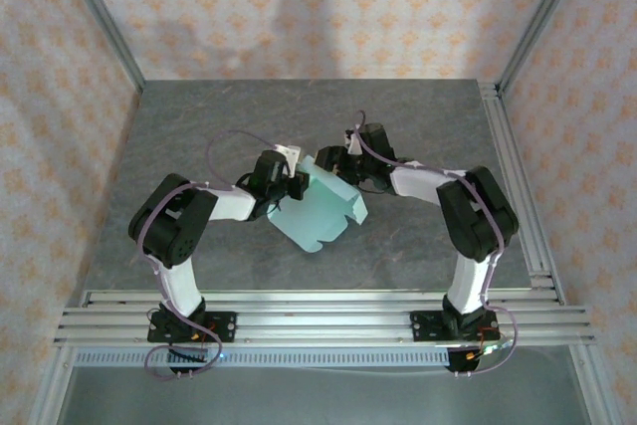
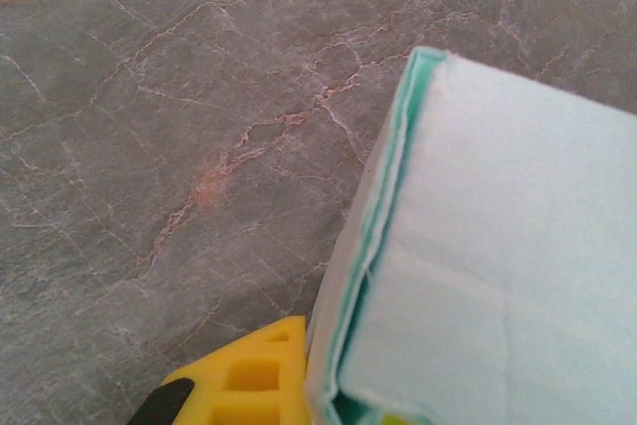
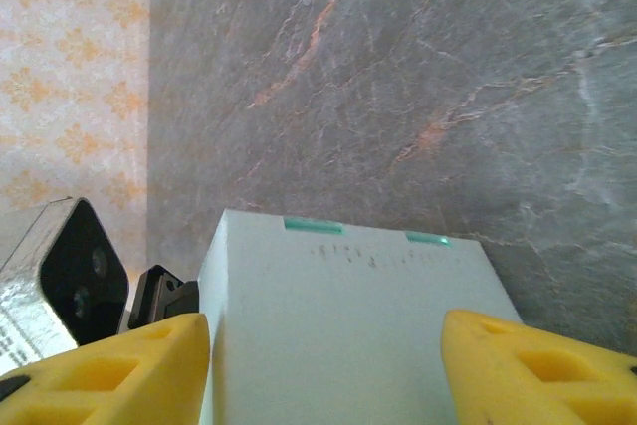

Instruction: Fold the paper box

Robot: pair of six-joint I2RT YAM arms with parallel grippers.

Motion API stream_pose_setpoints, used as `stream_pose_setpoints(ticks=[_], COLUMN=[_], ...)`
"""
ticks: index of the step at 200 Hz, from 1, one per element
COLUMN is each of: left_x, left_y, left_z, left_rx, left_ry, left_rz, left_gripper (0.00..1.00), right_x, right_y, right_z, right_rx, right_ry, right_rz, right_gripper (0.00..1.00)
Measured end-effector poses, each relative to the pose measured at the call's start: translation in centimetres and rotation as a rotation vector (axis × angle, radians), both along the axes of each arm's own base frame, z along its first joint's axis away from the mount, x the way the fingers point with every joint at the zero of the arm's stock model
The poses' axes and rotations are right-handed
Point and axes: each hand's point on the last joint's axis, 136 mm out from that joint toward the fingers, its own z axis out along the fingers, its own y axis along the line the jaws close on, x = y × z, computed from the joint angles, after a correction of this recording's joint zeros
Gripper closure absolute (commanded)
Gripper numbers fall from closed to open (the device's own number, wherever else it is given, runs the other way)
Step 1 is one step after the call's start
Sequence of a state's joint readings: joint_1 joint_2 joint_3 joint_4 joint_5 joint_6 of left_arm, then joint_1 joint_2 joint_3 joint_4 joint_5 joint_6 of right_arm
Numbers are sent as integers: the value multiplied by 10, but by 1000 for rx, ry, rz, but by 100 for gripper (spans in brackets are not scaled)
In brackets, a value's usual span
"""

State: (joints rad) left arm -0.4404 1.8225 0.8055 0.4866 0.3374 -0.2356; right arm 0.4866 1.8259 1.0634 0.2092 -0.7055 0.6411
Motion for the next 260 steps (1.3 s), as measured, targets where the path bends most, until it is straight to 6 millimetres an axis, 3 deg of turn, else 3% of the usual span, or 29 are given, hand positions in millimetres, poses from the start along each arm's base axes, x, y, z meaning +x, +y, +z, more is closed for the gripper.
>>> stream_pose_setpoints(ticks=[32,55,104,190,260], left_x=[3,6,7,4,6], left_y=[6,12,17,15,18], left_z=[0,0,1,0,8], left_rx=[-16,-50,-113,-117,-119], left_ry=[11,33,73,87,65], left_rz=[23,45,59,39,53], left_gripper=[100,100,100,100,100], right_x=[8,10,6,0,-14], right_y=[-23,-40,-66,-75,-122], right_z=[20,35,58,73,102], right_rx=[-24,-36,-38,-83,-174], right_ry=[-49,-89,-147,-225,-404], right_rz=[-63,-111,-175,-177,-351], right_gripper=[20,19,19,20,22])
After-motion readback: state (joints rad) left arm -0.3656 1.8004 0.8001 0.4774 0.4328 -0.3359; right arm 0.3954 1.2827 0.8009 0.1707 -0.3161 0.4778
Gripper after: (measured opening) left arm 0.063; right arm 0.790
